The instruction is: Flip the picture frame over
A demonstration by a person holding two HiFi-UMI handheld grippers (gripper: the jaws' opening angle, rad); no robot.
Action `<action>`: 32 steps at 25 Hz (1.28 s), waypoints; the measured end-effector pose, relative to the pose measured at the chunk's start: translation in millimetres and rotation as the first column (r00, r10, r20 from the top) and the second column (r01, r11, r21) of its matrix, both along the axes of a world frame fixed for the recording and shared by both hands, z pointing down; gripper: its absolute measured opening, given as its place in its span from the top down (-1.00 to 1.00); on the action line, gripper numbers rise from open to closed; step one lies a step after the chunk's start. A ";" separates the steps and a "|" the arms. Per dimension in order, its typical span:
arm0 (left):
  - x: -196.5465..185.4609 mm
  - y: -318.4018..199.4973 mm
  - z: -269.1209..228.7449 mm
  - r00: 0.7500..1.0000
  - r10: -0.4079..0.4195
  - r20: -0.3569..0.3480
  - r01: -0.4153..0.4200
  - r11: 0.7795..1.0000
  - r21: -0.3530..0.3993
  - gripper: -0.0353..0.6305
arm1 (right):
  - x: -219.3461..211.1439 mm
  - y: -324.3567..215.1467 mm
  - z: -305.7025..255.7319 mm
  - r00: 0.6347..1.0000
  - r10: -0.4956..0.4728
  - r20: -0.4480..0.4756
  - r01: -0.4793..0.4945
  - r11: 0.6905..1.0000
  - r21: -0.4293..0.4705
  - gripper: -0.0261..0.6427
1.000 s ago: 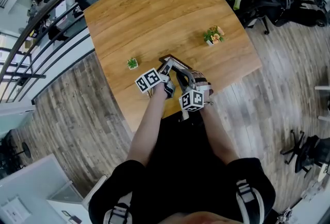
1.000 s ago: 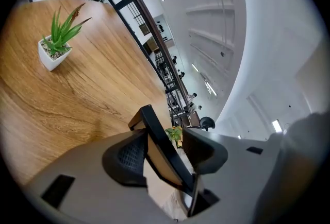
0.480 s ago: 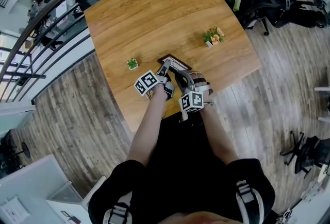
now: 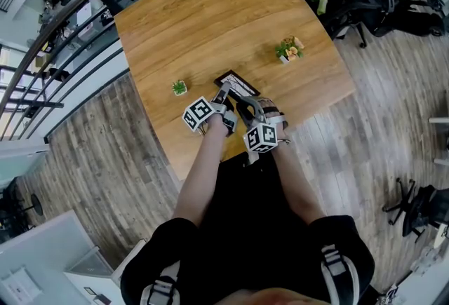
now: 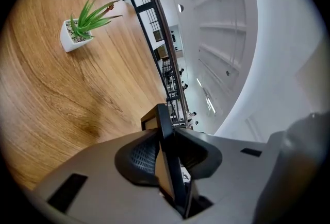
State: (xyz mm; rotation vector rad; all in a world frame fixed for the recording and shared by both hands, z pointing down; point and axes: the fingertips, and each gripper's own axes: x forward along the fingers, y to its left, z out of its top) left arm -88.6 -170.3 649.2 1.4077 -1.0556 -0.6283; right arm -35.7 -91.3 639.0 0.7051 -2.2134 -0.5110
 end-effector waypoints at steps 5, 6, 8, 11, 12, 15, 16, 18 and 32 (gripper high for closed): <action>0.0 -2.0 -2.9 0.998 -0.021 -0.055 0.022 1.000 0.016 0.59 | 0.4 -2.1 -0.3 0.999 0.001 0.033 0.000 0.999 -0.036 0.56; 0.1 -2.3 -3.6 0.998 -0.024 -0.062 0.025 0.999 0.022 0.60 | 0.7 -2.5 0.2 0.999 -0.001 0.037 0.002 0.999 -0.041 0.55; 1.8 -4.1 -6.4 0.998 -0.020 -0.063 0.022 0.999 0.035 0.61 | 1.8 -3.8 1.4 0.999 -0.003 0.046 0.006 0.999 -0.054 0.52; 4.2 -6.8 -10.7 0.998 -0.008 -0.061 0.011 0.999 0.051 0.62 | 3.1 -5.4 2.6 0.998 -0.001 0.062 0.006 0.997 -0.081 0.49; 3.9 -7.2 -11.9 0.998 -0.007 -0.059 0.010 0.998 0.056 0.62 | 2.9 -5.6 3.2 0.998 -0.002 0.067 0.008 0.996 -0.092 0.47; 2.0 -7.9 -15.4 0.998 -0.009 -0.060 0.014 0.997 0.072 0.63 | 4.4 -6.8 4.8 0.995 0.004 0.095 0.008 0.992 -0.130 0.40; 1.3 -8.4 -16.5 0.998 -0.012 -0.063 0.017 0.997 0.078 0.63 | 5.7 -7.6 5.0 0.994 0.010 0.110 0.007 0.989 -0.146 0.38; 0.2 -10.2 -18.7 0.998 -0.015 -0.064 0.021 0.996 0.091 0.63 | 7.5 -8.9 3.8 0.988 0.014 0.153 0.014 0.983 -0.182 0.28; -16.6 -16.5 -33.0 0.996 0.012 0.092 -0.027 0.986 0.164 0.63 | -2.6 -14.9 -39.0 0.876 0.039 0.481 0.194 0.884 -0.425 0.02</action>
